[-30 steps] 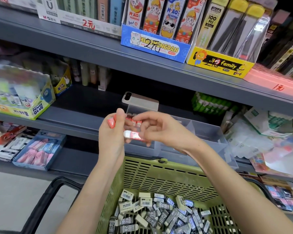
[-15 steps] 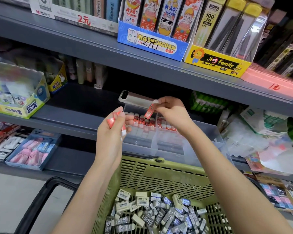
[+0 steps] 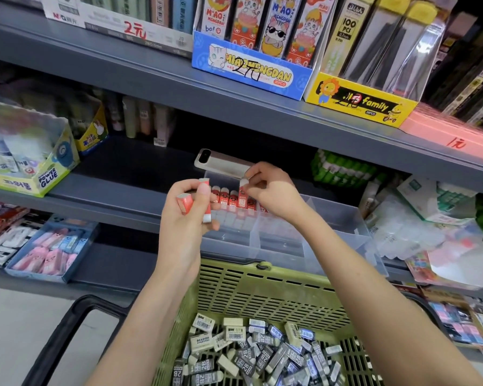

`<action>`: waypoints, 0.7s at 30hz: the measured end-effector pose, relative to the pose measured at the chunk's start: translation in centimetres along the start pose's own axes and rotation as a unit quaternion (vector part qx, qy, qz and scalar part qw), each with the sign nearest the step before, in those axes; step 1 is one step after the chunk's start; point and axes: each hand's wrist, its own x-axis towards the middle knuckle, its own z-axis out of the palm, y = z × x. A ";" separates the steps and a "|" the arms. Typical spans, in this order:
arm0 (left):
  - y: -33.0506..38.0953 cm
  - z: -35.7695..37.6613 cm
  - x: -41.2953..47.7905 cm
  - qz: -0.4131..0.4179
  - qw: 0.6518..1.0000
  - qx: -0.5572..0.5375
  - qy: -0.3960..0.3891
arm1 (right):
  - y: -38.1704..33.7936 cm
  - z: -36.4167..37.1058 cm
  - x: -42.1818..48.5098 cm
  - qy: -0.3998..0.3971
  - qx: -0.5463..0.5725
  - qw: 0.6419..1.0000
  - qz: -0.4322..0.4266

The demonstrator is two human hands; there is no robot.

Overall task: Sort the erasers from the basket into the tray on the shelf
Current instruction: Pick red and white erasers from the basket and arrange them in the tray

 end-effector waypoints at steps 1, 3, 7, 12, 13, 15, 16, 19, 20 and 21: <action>0.0 0.0 0.0 0.001 1.000 0.001 0.000 | 0.1 0.1 -0.2 -0.006 -0.014 1.000 -0.014; 0.0 0.0 0.0 0.000 1.000 0.003 0.001 | 0.3 0.1 -0.3 -0.008 -0.028 1.000 -0.007; -0.1 0.0 0.0 -0.003 1.000 0.007 0.008 | 0.8 0.0 0.2 -0.014 0.008 0.997 0.077; -0.2 -0.2 0.1 -0.021 1.000 0.011 0.003 | 1.5 0.2 0.7 -0.006 -0.264 0.964 -0.044; -0.3 -0.3 0.1 -0.023 1.000 0.019 0.002 | 1.6 0.2 0.8 -0.019 -0.291 0.955 -0.046; -0.5 -0.4 0.2 -0.021 0.999 0.039 0.003 | 1.3 0.4 0.8 -0.034 -0.327 0.943 -0.045; -0.5 -0.4 0.2 -0.018 0.999 0.048 0.005 | 1.0 0.5 0.7 -0.018 -0.333 0.941 -0.057; -0.6 -0.4 0.2 -0.005 0.997 0.072 0.010 | -0.8 0.5 -0.7 0.054 -0.093 0.991 -0.084; -0.6 -0.4 0.2 0.001 0.997 0.080 0.009 | -1.6 0.2 -1.5 0.017 0.056 0.996 -0.071; -0.5 -0.3 0.2 0.007 0.996 0.086 0.006 | -2.3 -0.1 -2.2 -0.043 0.179 0.981 -0.062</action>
